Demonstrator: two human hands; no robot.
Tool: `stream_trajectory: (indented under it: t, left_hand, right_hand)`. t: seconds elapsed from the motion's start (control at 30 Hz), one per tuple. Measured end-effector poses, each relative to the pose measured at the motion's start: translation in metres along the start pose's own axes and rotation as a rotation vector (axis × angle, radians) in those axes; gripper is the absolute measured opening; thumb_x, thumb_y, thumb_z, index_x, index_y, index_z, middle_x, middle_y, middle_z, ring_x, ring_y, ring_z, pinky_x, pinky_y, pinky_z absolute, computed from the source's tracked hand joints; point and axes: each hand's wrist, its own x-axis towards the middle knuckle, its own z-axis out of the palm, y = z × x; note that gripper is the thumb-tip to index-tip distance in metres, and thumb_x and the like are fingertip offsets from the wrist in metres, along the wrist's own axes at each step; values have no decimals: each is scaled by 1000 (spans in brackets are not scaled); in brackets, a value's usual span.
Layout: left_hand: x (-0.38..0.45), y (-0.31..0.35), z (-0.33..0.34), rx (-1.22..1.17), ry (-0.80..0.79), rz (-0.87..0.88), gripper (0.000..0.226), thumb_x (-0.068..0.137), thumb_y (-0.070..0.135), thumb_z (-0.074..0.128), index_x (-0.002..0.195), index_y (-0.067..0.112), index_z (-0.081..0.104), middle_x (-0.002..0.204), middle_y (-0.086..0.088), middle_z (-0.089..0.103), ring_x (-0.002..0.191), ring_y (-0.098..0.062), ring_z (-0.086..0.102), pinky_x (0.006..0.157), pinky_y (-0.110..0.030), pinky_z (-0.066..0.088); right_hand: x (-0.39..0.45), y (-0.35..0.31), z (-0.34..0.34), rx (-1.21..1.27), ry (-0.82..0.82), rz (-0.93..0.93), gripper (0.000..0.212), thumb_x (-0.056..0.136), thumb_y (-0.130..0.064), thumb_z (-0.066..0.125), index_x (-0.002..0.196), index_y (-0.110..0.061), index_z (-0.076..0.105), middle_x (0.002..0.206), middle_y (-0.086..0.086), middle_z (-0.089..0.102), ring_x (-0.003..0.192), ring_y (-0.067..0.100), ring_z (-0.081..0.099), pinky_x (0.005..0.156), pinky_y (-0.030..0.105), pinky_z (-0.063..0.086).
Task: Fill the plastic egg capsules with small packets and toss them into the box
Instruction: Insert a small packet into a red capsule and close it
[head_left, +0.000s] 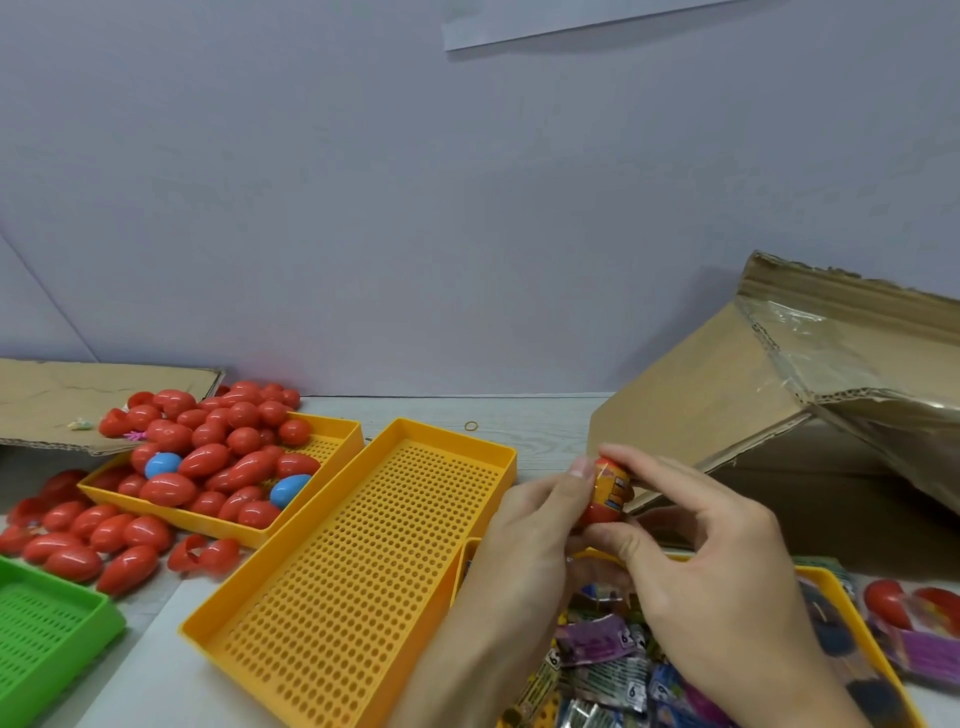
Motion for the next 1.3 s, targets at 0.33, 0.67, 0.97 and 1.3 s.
stream_trajectory:
  t: [0.33,0.67,0.97,1.3]
  left_hand:
    - [-2,3,1,37,-41,17,29,83,40,59,74,22,79,65,5,66,65,-11,66,56,-26,54]
    - [0,2,0,117,4,80,34,89,45,61,75,18,75,65,3,59,61,-14,52,61,-32,42]
    - [0,3,-1,163,132,191,17,90,26,66,83,12,74,75,-5,71,69,-16,66,65,-26,57]
    - [-7,9,2,276,147,362,5,84,11,75,87,15,74,84,-4,75,81,-17,72,72,-26,59]
  right_hand:
    - [0,2,2,-9,-35,21,55,79,-7,78,111,-49,66,108,-29,63,97,5,66,79,33,60]
    - [2,-1,-1,4,-45,32,56,80,-5,76,111,-50,65,108,-25,65,100,7,65,84,36,58]
    - [2,2,-4,-55,-21,43,48,82,-16,76,122,-40,63,109,-25,63,104,3,62,88,35,56]
    - [6,6,-4,246,-112,119,49,91,-10,62,125,-45,60,119,-25,67,116,-3,60,95,15,49]
